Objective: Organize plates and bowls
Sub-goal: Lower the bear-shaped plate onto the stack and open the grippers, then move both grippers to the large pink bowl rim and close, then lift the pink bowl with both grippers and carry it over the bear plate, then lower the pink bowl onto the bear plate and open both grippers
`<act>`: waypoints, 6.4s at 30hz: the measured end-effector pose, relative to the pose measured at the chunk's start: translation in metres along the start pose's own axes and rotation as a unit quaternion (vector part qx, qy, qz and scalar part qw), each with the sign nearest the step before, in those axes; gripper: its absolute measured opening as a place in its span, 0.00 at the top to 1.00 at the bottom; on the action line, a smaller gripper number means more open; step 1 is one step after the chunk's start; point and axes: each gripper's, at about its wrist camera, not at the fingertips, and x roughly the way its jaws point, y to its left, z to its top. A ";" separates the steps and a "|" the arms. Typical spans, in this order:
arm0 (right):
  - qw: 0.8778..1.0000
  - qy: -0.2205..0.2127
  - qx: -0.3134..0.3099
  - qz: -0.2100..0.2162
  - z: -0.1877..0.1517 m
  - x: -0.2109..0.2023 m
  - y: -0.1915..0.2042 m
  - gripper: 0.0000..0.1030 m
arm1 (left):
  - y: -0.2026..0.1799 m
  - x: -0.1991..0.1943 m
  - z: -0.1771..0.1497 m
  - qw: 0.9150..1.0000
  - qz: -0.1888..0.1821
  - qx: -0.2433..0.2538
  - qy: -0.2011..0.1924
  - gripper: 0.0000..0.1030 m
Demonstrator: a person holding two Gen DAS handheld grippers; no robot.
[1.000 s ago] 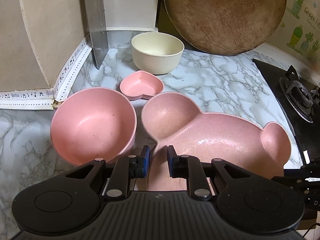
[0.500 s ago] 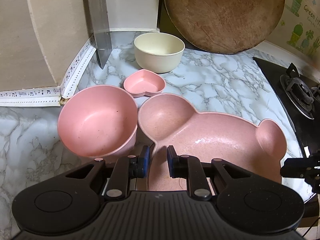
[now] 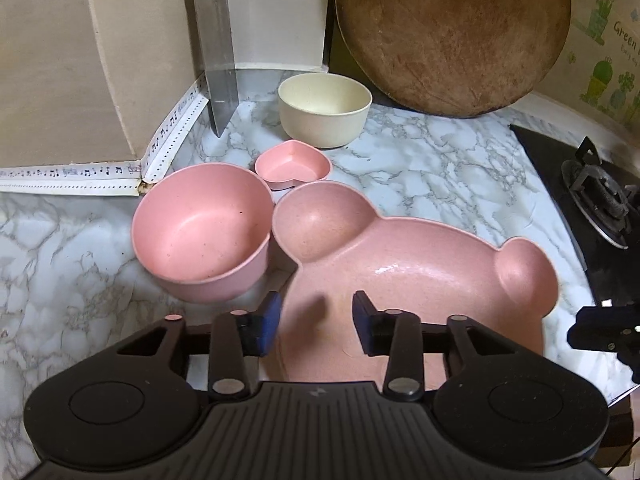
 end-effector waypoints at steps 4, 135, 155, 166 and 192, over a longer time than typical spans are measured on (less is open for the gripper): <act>1.000 -0.007 -0.016 0.012 0.000 -0.007 0.001 0.79 | -0.010 -0.014 -0.007 1.000 0.005 -0.008 -0.013 0.62; 0.971 0.163 -0.157 0.082 0.052 0.123 0.247 0.87 | 0.156 -0.070 -0.096 0.962 0.092 -0.249 0.063 0.86; 0.970 0.168 -0.158 0.078 0.052 0.121 0.250 0.86 | 0.158 -0.072 -0.094 0.967 0.094 -0.232 0.053 0.86; 0.974 0.156 -0.152 0.068 0.059 0.107 0.243 0.86 | 0.155 -0.091 -0.084 0.974 0.108 -0.199 0.025 0.86; 0.983 0.074 -0.150 0.072 0.109 0.065 0.190 0.85 | 0.126 -0.102 -0.029 0.986 0.057 -0.157 -0.021 0.79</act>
